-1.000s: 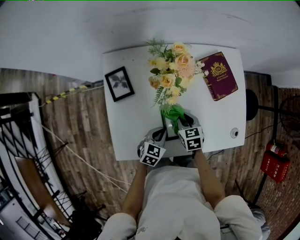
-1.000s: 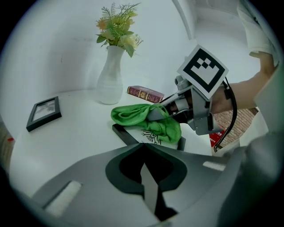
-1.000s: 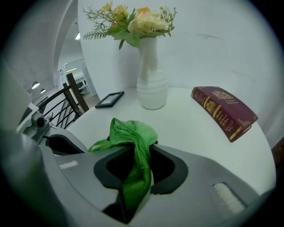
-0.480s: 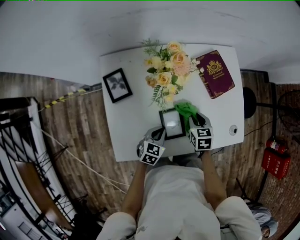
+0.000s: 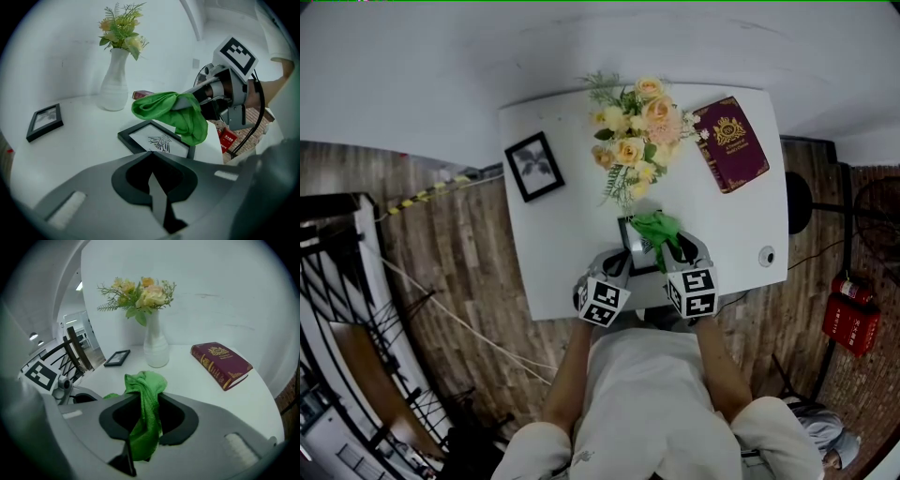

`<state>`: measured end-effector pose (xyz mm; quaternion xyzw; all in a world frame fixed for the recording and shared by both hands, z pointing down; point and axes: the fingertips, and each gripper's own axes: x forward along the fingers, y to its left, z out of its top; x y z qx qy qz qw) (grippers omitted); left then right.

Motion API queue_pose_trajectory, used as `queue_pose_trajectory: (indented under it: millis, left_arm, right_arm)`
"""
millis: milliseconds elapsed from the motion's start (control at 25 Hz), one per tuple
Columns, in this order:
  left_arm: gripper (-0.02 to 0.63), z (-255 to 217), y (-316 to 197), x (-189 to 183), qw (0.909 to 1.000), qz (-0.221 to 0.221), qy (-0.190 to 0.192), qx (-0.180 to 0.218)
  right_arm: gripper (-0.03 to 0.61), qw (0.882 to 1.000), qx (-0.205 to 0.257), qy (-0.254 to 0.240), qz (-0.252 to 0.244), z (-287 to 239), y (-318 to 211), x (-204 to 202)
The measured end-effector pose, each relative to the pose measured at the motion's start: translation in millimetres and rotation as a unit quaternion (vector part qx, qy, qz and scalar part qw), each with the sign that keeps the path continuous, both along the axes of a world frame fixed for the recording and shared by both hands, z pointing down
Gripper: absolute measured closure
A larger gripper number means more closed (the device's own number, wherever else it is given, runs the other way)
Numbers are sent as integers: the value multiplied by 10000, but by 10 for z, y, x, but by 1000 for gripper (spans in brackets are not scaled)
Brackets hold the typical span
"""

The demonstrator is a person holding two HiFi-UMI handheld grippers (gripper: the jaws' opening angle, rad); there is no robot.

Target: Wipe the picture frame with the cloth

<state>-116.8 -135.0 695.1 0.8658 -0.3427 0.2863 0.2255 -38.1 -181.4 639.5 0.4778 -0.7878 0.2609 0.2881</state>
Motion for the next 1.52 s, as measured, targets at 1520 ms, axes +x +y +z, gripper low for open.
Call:
queue_pose_trajectory:
  millis: [1520]
  left_arm:
    - [594,-12,-10,5,10000,23,-59,17]
  right_arm:
    - [480,9980,-397,416,-252,537,238,124]
